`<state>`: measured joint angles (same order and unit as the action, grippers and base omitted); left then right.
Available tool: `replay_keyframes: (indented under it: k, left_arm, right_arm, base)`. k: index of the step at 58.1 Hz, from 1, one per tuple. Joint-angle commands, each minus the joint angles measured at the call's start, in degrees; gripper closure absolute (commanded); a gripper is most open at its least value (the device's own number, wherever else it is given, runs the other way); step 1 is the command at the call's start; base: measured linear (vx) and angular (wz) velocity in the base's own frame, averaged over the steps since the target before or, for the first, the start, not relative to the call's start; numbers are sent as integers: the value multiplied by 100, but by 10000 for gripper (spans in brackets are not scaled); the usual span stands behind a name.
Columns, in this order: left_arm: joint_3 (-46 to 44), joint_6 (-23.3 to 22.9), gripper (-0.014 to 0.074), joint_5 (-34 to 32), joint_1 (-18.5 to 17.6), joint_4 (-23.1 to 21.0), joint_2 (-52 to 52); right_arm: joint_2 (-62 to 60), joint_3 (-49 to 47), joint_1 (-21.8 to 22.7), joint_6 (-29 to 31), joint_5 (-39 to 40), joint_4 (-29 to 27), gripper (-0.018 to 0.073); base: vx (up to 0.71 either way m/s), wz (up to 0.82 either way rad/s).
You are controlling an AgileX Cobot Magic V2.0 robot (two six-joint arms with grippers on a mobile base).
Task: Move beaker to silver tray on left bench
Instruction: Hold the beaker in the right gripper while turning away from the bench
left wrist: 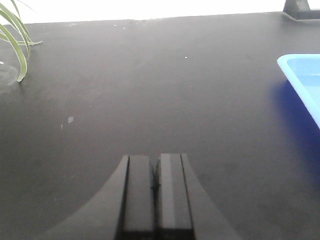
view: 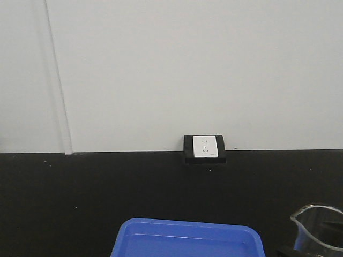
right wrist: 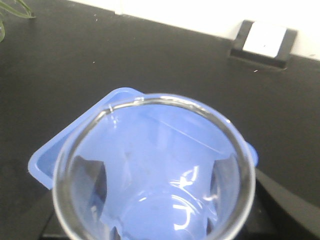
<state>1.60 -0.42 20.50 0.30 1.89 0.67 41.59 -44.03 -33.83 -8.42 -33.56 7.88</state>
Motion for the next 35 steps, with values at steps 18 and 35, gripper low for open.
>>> replay_keyframes:
  k: [18,35]
  left_arm:
    - [159,-13,595,-449,-35,-9,93]
    - [159,-13,595,-449,-35,-9,93]
  right_arm:
    - [-254,-156,39,29,403,397,567]
    - [-254,-156,39,29,403,397,567]
  base:
    - [0,0]
    - [0,0]
